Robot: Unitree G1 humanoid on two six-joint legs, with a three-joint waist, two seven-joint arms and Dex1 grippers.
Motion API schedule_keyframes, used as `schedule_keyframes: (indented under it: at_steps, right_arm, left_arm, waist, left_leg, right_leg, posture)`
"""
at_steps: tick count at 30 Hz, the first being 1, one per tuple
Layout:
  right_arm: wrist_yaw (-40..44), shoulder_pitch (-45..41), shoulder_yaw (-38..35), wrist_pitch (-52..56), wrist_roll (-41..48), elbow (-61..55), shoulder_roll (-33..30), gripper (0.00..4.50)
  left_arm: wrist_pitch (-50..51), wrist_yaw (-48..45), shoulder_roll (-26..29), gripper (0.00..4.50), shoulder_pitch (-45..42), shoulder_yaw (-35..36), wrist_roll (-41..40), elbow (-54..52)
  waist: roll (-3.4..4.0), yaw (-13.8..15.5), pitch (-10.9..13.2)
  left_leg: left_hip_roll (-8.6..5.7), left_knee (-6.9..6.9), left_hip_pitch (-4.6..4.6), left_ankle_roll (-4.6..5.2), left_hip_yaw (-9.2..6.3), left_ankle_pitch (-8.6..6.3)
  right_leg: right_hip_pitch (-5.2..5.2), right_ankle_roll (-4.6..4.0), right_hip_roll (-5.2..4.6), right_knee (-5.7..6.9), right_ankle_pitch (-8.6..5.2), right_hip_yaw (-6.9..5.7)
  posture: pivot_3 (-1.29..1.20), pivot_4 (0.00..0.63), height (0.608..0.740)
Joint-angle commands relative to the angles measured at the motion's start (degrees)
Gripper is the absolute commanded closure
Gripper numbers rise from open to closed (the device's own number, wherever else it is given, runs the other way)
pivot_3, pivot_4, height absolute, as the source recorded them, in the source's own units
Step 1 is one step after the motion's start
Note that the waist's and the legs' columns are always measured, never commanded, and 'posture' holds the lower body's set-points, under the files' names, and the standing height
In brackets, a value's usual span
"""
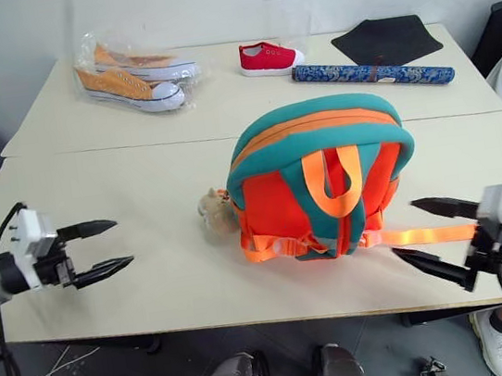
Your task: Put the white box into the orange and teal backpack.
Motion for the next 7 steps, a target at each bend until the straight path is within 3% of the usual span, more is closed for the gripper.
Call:
schedule_keyframes:
  at_steps: [1, 7]
  right_arm:
    - [4.7, -2.6, -0.9, -9.5, -4.4, 12.0, -1.2, 0.09]
    - [10.2, -10.5, 5.3, -21.1, -9.7, 24.7, -2.2, 0.09]
  left_arm:
    - [-5.1, -0.1, 0.7, 0.0, 4.7, 3.9, 0.9, -1.0]
    - [-7.1, 3.0, -0.7, 0.0, 8.4, 4.0, 1.5, -5.6]
  waist:
    - [0.0, -0.2, 0.0]
    - [0.2, -0.8, 0.0]
  left_leg:
    - [0.01, -0.01, 0.01, -0.01, 0.01, 0.0]
    - [0.11, -0.14, 0.06, -0.16, 0.01, 0.07]
  right_leg:
    - [-0.02, 0.01, -0.01, -0.01, 0.01, 0.0]
    - [-0.12, -0.09, 0.0, 0.09, -0.05, -0.06]
  posture:
    - [0.0, 0.15, 0.74]
    - [0.0, 0.15, 0.74]
